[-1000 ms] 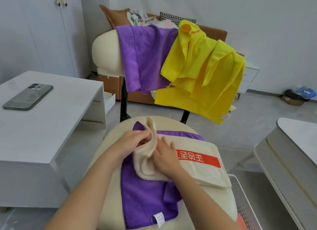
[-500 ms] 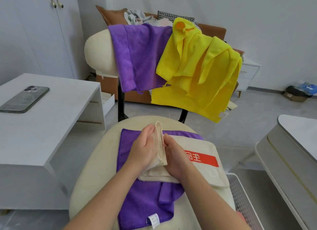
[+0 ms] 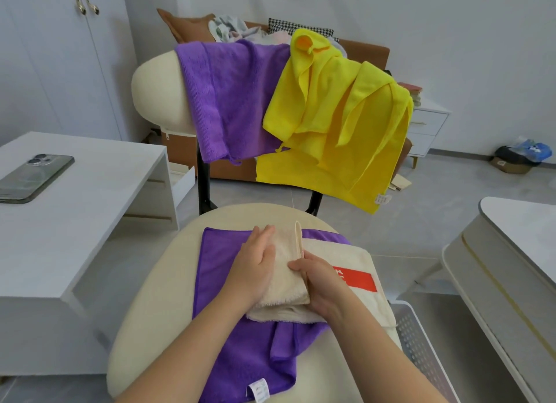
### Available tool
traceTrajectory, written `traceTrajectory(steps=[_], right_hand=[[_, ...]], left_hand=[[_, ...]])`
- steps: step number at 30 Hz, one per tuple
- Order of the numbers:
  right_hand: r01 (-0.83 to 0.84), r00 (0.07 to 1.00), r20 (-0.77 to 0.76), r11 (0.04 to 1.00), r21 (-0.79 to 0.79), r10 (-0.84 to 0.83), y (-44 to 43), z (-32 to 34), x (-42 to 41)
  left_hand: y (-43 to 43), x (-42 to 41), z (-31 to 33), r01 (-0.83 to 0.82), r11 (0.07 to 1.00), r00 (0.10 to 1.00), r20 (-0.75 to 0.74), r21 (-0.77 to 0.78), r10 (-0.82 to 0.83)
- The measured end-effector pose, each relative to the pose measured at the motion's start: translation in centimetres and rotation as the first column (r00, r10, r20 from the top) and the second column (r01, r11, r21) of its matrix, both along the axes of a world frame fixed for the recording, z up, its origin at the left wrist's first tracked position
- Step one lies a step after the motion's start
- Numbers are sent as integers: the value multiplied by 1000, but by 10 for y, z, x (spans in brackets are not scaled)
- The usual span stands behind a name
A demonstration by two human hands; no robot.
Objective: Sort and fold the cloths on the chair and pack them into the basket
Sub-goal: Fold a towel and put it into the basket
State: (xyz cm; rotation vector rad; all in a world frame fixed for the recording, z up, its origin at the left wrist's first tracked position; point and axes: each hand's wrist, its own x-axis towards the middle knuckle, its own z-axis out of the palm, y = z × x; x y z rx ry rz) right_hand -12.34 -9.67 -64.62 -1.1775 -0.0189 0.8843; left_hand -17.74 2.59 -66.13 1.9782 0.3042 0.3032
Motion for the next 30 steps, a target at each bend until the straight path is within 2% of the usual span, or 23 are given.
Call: traceTrajectory(steps=[3, 8, 13, 17, 20, 24, 26, 27, 28, 29, 30], right_hand=[[3, 998, 66, 999, -44, 0, -2, 1, 0], [36, 994, 103, 993, -108, -25, -4, 1, 3], [87, 988, 139, 991, -103, -72, -5, 0, 5], [109, 990, 100, 984, -140, -95, -9, 0, 7], [111, 990, 105, 982, -153, -96, -12, 3, 8], [44, 997, -65, 995, -88, -50, -15, 3, 9], [-8, 992, -127, 1000, -19, 6, -17, 6, 7], [-27, 990, -137, 999, 43, 33, -17, 9, 6], [-41, 991, -124, 991, 131, 58, -15, 13, 5], [-66, 992, -95, 976, 207, 87, -13, 17, 3], [-121, 990, -43, 966, 228, 134, -9, 19, -1]], left_hand=[[-4, 5, -5, 65, 979, 997, -60, 195, -54], [-6, 9, -6, 114, 947, 990, -111, 302, -84], [-2, 12, -2, 130, 944, 988, -120, 305, -97], [1, 11, -3, 198, 917, 967, -223, 347, -125], [3, 12, -2, 202, 922, 973, -171, 331, -152], [3, 12, -6, 241, 918, 965, -181, 317, -191], [2, 12, -8, 189, 957, 977, -135, 219, -163], [3, 13, -10, 122, 986, 990, -90, 113, -112], [4, 13, -7, 40, 999, 998, -46, -38, -41], [8, 15, -5, -47, 974, 999, -26, -224, 42], [12, 15, 0, -123, 903, 992, -29, -412, 121]])
